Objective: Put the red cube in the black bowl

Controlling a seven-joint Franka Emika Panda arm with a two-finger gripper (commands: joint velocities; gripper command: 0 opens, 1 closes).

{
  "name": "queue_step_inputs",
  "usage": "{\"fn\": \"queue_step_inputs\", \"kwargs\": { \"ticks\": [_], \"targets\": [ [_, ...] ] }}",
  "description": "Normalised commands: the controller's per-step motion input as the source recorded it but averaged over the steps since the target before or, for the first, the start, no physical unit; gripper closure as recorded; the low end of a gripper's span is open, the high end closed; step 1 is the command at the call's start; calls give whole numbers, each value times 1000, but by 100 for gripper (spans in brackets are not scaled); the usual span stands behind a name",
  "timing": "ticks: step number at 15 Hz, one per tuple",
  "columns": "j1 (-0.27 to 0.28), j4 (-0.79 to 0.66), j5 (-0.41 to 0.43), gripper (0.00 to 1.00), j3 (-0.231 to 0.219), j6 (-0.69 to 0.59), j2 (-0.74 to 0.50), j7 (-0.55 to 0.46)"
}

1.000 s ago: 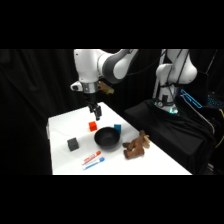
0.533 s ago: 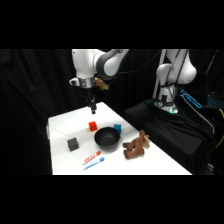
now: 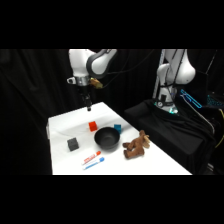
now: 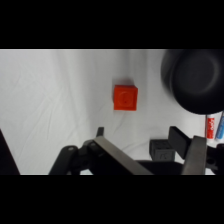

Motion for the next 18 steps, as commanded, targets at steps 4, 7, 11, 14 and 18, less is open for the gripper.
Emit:
{"fn": "queue_step_inputs", "kwargs": {
  "ticks": [4, 7, 11, 14, 18],
  "targets": [
    [-125, 149, 144, 0, 28, 43, 146, -292],
    [-105, 135, 165, 0, 55, 85, 173, -246],
    [-65, 95, 142, 0, 84, 145, 176, -172],
    [-47, 96, 115, 0, 86, 181, 166, -117],
    [-41, 100, 91, 0, 74, 218, 175, -84]
  ]
}}
